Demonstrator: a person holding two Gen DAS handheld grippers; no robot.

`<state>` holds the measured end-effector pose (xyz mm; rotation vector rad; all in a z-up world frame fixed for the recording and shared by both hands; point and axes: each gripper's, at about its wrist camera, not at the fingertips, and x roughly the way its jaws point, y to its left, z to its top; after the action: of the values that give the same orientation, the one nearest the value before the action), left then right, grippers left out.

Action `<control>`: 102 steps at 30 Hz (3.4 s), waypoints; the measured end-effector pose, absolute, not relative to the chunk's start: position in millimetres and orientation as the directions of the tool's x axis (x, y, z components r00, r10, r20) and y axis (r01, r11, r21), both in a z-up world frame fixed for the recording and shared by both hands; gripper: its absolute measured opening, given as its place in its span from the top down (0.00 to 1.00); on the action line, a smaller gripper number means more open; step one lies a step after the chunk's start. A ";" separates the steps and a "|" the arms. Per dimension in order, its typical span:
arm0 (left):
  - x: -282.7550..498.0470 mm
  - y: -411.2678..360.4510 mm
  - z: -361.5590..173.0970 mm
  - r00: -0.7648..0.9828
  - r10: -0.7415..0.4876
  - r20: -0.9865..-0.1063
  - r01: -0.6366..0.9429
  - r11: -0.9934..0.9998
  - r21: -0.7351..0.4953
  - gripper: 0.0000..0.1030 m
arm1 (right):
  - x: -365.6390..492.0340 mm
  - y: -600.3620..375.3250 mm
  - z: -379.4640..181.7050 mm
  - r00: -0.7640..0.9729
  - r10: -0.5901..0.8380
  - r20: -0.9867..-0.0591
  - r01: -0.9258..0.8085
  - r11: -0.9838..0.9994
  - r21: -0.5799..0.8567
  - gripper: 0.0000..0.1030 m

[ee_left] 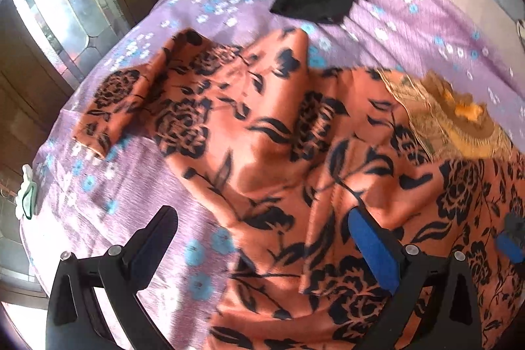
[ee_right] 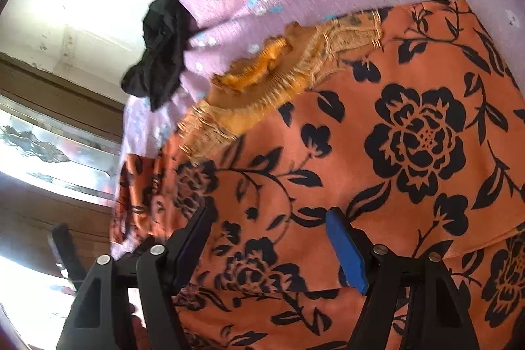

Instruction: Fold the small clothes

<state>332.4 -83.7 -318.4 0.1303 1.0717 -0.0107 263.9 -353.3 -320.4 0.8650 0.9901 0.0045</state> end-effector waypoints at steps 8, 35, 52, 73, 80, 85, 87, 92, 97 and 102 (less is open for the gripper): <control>343.9 3.1 -300.6 0.534 0.068 -0.843 -0.124 0.992 0.001 0.00 | 269.8 -344.8 -326.9 0.543 0.357 -0.760 0.378 0.704 0.601 0.27; 416.5 120.7 -359.5 0.504 -0.481 -0.717 -0.280 0.695 -0.663 0.89 | 273.4 -330.2 -321.6 0.523 0.289 -0.802 0.365 0.774 0.517 0.21; 363.8 -69.3 -271.4 0.428 -0.691 -0.582 0.307 0.717 -0.626 0.93 | 265.9 -347.2 -317.9 0.564 0.302 -0.769 0.424 0.693 0.583 0.23; 360.1 -7.7 -245.8 0.598 -0.517 -0.613 0.257 0.848 -0.463 0.22 | 249.0 -362.5 -306.4 0.688 0.493 -0.533 0.311 0.464 0.830 0.22; 378.1 48.8 -285.7 0.585 -0.370 -0.722 -0.002 0.890 -0.457 0.22 | 275.4 -311.6 -331.6 0.643 0.620 -0.450 0.272 0.364 0.891 0.22; 373.0 42.9 -285.2 0.579 -0.367 -0.728 0.025 0.900 -0.434 0.22 | 291.5 -288.7 -340.5 0.662 0.577 -0.478 0.285 0.397 0.873 0.23; 376.8 31.5 -284.0 0.575 -0.364 -0.733 0.030 0.904 -0.426 0.22 | 294.0 -281.0 -338.0 0.669 0.574 -0.473 0.257 0.418 0.871 0.38; 379.4 22.5 -285.4 0.583 -0.337 -0.740 0.031 0.919 -0.394 0.22 | 296.1 -270.0 -325.7 0.665 0.494 -0.559 0.248 0.560 0.790 0.91; 379.6 24.6 -283.3 0.600 -0.328 -0.729 0.015 0.916 -0.400 0.22 | 268.5 -303.3 -267.0 0.800 0.276 -0.532 0.239 0.667 0.706 0.92; 381.9 12.6 -286.1 0.585 -0.345 -0.734 0.028 0.913 -0.407 0.22 | 224.0 -374.9 -236.2 0.862 0.018 -0.507 0.369 0.662 0.652 0.92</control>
<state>381.9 12.6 -286.1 -0.3738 0.9256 -0.2237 224.0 -374.9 -236.2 0.8311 0.5067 -0.2085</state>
